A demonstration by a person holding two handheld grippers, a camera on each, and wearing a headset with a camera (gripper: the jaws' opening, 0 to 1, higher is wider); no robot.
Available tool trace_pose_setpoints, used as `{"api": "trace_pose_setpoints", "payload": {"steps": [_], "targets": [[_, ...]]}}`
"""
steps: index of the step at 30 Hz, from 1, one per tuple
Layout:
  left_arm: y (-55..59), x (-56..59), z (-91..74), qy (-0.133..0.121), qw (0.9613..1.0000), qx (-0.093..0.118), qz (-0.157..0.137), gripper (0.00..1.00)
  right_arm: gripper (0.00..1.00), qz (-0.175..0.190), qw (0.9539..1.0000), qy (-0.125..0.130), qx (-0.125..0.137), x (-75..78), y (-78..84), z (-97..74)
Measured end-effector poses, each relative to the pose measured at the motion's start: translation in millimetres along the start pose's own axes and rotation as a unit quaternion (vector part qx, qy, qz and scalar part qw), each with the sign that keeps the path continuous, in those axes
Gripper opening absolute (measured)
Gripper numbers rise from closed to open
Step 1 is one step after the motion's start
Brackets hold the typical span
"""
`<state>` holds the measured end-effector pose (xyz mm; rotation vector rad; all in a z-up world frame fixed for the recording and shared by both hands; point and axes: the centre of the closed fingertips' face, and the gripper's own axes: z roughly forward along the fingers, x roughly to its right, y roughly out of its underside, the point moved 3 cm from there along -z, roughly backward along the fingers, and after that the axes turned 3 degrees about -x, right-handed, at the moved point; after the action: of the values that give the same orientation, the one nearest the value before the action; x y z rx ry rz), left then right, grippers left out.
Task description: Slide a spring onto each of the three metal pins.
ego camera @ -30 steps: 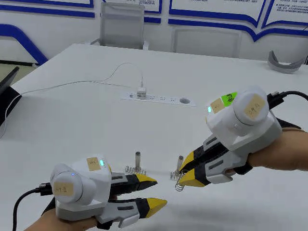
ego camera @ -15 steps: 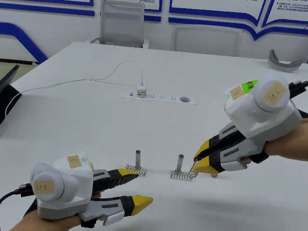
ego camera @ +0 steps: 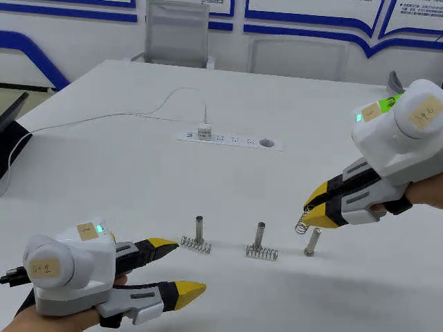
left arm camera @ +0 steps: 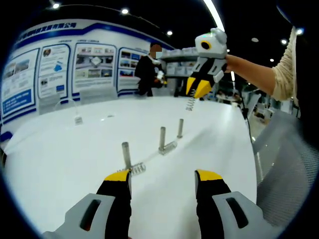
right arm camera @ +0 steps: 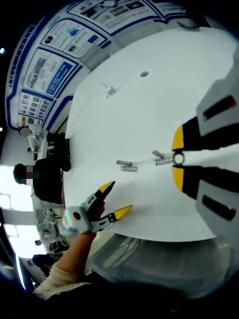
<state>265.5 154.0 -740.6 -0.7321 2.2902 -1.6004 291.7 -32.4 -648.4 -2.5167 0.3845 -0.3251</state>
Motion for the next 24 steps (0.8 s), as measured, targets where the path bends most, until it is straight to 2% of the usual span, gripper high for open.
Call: {"api": "trace_pose_setpoints", "payload": {"steps": [6, 11, 18, 24], "targets": [[0.5, -1.5, -0.7, -0.006, 1.0, -0.001, -0.002, 0.56, 0.12, 0.009, 0.9995, 0.022, -0.021, 15.8, 10.2, -3.4], [0.5, -1.6, -1.1, -0.008, 1.0, -0.002, -0.004, 0.56, 0.12, 0.022, 0.9987, 0.03, -0.034, 24.7, 19.5, -0.2], [1.9, -1.1, -1.4, -0.009, 0.9999, -0.004, -0.006, 0.58, 0.12, 0.042, 0.9973, 0.031, -0.052, 31.9, 34.4, 11.2], [3.5, -1.9, -1.4, -0.01, 0.9999, -0.005, -0.008, 0.59, 0.12, 0.051, 0.9967, 0.027, -0.058, 32.2, 40.8, 18.7]]}}
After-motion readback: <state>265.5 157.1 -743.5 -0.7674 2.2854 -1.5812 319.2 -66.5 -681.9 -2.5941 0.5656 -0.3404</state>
